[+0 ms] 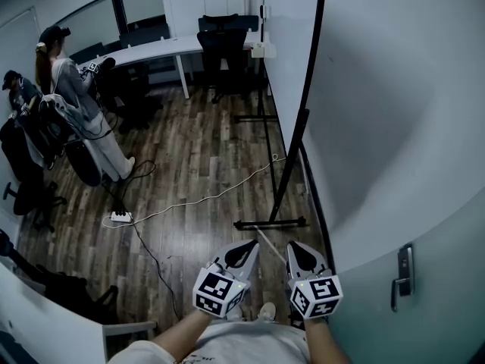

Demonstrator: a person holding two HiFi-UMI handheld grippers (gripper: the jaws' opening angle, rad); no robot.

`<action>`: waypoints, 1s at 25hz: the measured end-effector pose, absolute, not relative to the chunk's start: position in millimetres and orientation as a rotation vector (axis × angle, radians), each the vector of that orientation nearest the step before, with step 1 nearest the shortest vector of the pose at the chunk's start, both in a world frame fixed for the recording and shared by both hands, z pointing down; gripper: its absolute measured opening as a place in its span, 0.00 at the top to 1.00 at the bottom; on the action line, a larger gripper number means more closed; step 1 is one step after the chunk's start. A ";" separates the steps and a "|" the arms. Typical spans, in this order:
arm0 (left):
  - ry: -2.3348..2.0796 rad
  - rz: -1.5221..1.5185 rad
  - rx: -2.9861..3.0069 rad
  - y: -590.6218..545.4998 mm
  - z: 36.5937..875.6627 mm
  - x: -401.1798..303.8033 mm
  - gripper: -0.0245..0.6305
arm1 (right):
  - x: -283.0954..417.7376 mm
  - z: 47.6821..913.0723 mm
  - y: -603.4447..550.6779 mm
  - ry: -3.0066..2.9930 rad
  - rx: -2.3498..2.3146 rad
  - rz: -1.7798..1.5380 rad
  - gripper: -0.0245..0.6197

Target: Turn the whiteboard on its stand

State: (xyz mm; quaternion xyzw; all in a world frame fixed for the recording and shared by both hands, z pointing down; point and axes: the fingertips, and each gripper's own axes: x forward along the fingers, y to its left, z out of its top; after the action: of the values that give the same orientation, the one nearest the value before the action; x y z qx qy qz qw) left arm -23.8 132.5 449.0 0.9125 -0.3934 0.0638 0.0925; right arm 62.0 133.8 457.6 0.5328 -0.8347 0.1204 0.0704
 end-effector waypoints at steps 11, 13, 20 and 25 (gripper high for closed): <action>-1.128 0.190 2.721 131.4 455.1 -54.3 0.95 | 36.7 458.9 136.5 -2.495 1.653 0.364 0.95; -1.125 0.188 2.714 129.2 460.9 -57.9 0.95 | 36.0 464.5 135.6 -2.483 1.661 0.375 0.95; -1.116 0.186 2.714 104.9 468.6 -55.9 0.95 | 44.9 473.3 110.1 -2.463 1.699 0.392 0.95; -1.140 0.195 2.704 63.3 472.2 -44.8 0.95 | 57.9 473.0 61.3 -2.464 1.695 0.373 0.95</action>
State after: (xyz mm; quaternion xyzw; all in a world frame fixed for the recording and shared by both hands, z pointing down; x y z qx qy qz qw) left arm -44.8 63.3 472.2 0.9148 -0.3857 0.0661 0.1003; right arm 57.9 61.3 473.0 0.5614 -0.8158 0.1236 0.0637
